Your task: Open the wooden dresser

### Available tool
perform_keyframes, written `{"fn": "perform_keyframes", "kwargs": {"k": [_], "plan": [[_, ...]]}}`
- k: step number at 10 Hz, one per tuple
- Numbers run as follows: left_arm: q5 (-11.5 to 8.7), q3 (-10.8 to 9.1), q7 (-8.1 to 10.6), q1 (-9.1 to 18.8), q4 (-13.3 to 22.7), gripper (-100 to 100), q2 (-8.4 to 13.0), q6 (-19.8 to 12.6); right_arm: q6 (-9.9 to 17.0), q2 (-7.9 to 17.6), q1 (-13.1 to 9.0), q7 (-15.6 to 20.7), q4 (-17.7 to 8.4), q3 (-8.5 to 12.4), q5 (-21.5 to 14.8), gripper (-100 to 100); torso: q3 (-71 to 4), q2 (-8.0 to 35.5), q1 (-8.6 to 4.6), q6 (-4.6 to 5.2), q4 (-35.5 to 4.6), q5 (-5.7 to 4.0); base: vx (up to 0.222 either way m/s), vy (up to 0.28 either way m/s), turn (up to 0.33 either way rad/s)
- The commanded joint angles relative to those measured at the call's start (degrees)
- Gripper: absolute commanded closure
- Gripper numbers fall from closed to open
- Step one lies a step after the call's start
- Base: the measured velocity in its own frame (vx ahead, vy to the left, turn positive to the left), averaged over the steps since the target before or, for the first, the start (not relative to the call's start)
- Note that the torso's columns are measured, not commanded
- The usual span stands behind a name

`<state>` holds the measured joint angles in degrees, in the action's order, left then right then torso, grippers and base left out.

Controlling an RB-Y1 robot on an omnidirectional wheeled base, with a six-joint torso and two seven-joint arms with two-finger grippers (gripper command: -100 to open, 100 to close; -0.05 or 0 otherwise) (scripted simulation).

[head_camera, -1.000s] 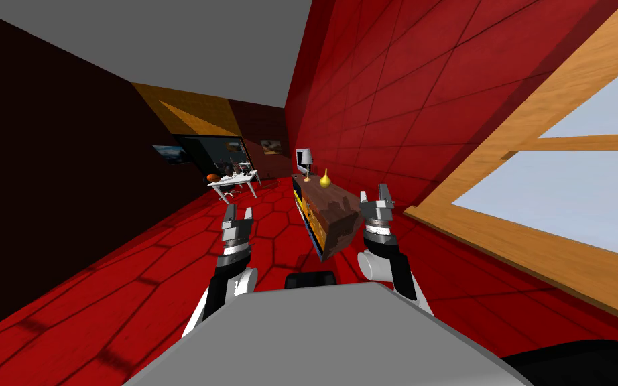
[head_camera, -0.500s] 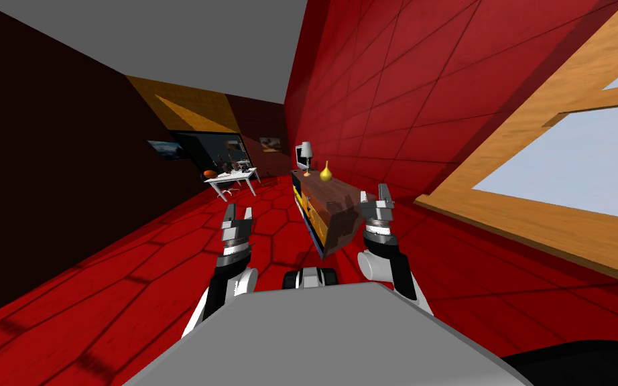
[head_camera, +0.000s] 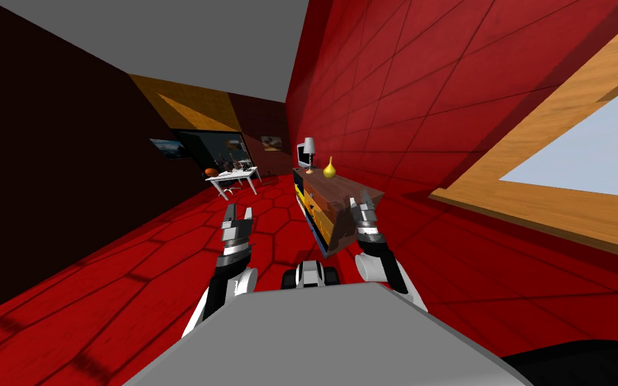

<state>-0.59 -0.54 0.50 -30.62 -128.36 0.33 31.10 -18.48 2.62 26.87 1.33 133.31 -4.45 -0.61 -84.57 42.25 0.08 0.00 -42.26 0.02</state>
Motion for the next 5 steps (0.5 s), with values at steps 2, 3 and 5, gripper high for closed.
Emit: {"fn": "perform_keyframes", "kwargs": {"k": [2,3,5], "plan": [[0.0,0.00,0.00,0.0,0.0,0,0.0,0.0,5.2,2.2,-1.0,-0.1,-4.1,-1.5,-3.5,-100,0.0,0.0,-0.19,0.01,0.0,-0.05,0.036,0.102,0.016],[0.0,0.00,0.00,0.0,0.0,0,0.0,0.0,6.7,2.9,-1.2,0.0,-6.0,-2.4,-5.1,-100,0.0,0.0,-0.14,0.00,0.0,-0.05,0.031,0.140,0.029],[0.0,0.00,0.00,0.0,0.0,0,0.0,0.0,9.6,3.4,-1.5,0.1,-8.0,-3.3,-7.0,-100,0.0,0.0,0.09,-0.01,0.0,0.02,0.057,0.145,0.020]]}}
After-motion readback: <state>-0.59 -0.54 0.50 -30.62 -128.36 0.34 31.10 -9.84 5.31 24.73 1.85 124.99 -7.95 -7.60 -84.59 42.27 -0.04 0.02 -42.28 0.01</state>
